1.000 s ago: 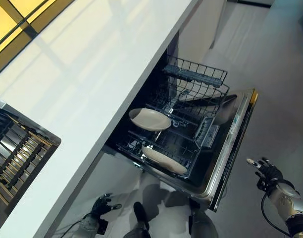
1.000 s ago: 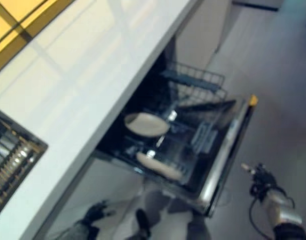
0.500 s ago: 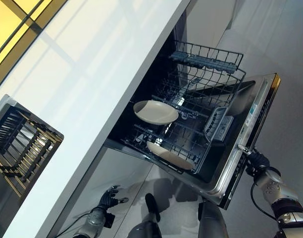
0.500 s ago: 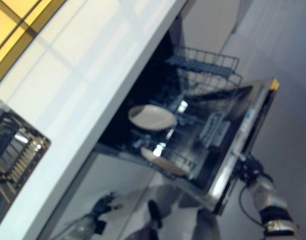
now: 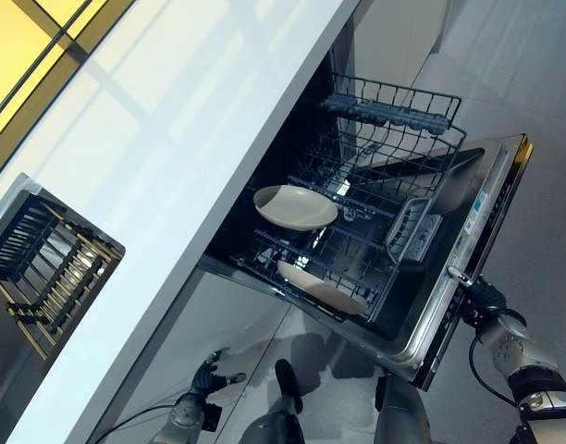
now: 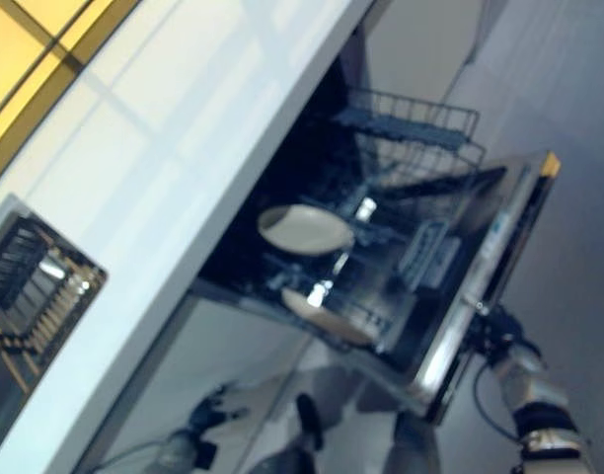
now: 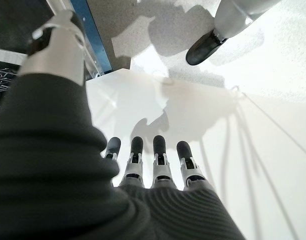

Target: Take plates into dishwasher

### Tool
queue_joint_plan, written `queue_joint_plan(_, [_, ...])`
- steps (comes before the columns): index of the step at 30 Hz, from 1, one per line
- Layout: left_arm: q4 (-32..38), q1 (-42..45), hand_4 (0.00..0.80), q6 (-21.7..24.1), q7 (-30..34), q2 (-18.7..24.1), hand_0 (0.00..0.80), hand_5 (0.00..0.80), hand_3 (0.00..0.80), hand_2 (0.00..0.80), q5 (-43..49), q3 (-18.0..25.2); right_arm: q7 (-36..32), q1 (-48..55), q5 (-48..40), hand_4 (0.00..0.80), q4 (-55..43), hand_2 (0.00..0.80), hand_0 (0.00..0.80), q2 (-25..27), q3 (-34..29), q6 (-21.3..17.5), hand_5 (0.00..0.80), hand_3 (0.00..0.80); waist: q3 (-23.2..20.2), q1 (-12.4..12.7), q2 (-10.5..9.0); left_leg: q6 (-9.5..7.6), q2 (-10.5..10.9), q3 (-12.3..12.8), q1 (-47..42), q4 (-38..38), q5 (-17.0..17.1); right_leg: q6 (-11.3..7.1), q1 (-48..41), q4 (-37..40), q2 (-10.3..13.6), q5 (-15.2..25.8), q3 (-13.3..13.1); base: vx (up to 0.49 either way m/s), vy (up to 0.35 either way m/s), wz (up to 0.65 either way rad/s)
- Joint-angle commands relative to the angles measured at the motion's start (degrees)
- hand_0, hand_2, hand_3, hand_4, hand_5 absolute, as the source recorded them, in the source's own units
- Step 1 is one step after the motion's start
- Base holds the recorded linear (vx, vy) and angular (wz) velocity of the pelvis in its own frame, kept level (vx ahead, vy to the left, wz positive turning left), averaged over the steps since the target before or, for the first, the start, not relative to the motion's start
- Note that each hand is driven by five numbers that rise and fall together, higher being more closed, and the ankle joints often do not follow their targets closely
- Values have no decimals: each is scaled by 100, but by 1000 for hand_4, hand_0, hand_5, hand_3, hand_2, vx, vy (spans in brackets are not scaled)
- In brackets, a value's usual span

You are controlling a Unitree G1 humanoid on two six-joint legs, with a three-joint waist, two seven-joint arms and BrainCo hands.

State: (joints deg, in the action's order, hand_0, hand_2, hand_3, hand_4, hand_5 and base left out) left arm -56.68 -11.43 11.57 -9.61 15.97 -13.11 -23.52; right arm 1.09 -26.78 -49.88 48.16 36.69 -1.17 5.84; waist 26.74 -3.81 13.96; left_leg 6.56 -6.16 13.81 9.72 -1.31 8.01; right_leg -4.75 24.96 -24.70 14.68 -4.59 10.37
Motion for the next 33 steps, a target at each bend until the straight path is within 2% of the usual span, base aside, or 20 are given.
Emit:
queue_joint_plan(1, [172,-68,0,162,-114,48,0,0,0,0,-180,-60,-518,-802,182,0,-369,0,0,-698,861,-13,0,0,85,450,132,-22,242,-417,407,61,177,7,-511,180,116,-115,345,57,82,4])
queue_joint_plan(6, [128,37,0,199,-80,40,0,0,0,0,-172,10,-525,-732,244,0,-628,0,0,-953,1038,-40,0,0,12,554,7,-69,268,-420,320,64,113,-47,-686,338,180,-15,440,61,68,11])
queue_joint_plan(14, [55,274,0,83,-76,148,0,0,0,0,-57,202,-487,-654,296,0,-1063,0,0,-1363,1305,-31,0,0,-171,845,-391,-157,273,-446,68,-28,23,-274,-1178,805,347,322,696,102,31,14])
queue_joint_plan(18, [15,347,0,68,-57,202,0,0,0,0,-61,289,-518,-643,325,0,-1233,0,0,-1502,1404,-18,0,0,-229,943,-530,-197,282,-444,0,-42,-20,-320,-1331,966,394,460,776,107,30,10])
queue_joint_plan(27, [17,639,0,-180,9,238,0,0,0,0,112,513,-634,-651,405,0,-1578,0,0,-1797,1566,144,0,0,-428,1303,-857,-290,346,-530,-108,488,-342,-353,-1986,1309,572,738,1033,151,15,6])
queue_joint_plan(33, [59,883,0,-356,49,272,0,0,0,0,261,666,-699,-654,454,0,-1759,0,0,-2082,1714,228,0,0,-638,1608,-1009,-364,416,-596,-245,777,-529,-471,-2569,1458,829,981,1197,219,25,12])
